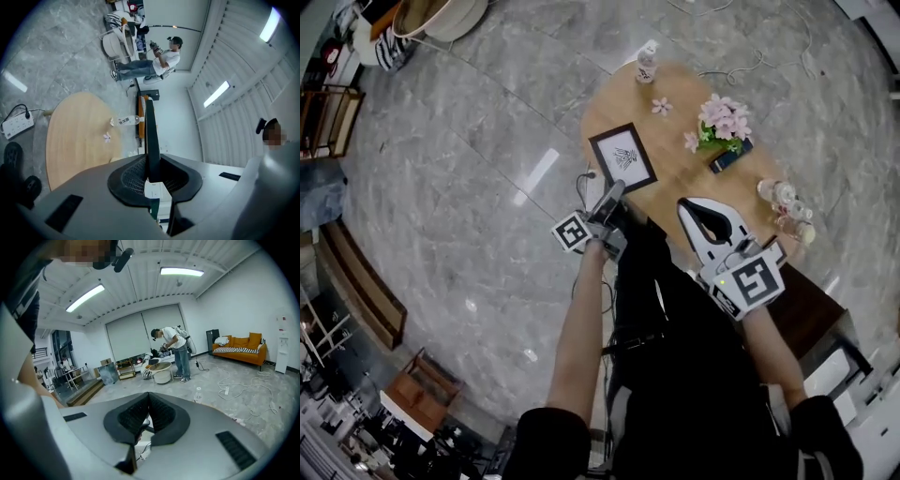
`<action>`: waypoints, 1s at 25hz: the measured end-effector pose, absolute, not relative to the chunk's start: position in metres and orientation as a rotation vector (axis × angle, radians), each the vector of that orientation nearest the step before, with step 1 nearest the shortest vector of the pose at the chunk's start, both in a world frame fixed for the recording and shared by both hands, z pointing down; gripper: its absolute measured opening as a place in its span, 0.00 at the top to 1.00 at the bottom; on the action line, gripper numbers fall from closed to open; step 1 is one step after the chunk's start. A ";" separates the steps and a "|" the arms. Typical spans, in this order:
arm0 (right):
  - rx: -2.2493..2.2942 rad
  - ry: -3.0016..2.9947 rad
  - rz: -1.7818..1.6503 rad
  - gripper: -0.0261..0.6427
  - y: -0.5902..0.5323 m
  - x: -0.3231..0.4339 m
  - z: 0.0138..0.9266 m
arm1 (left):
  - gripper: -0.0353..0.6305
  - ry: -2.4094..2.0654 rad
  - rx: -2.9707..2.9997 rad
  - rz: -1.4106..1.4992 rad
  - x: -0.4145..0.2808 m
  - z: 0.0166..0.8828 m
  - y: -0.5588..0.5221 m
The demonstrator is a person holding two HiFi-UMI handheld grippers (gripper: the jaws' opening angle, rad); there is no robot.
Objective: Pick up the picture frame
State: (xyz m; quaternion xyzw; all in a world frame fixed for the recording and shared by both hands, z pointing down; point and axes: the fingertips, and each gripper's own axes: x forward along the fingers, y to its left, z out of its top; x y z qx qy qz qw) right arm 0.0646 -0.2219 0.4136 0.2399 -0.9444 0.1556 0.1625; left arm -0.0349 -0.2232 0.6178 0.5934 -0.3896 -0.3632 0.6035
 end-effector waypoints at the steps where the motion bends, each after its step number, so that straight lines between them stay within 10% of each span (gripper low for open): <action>1: 0.693 -2.702 0.441 0.94 -0.221 0.068 0.408 | 0.85 -0.906 1.389 -0.853 -0.035 0.604 -0.225; 25: 0.807 -2.882 0.249 0.94 -0.200 0.048 0.289 | 0.85 -1.057 1.453 -1.125 -0.098 0.342 -0.176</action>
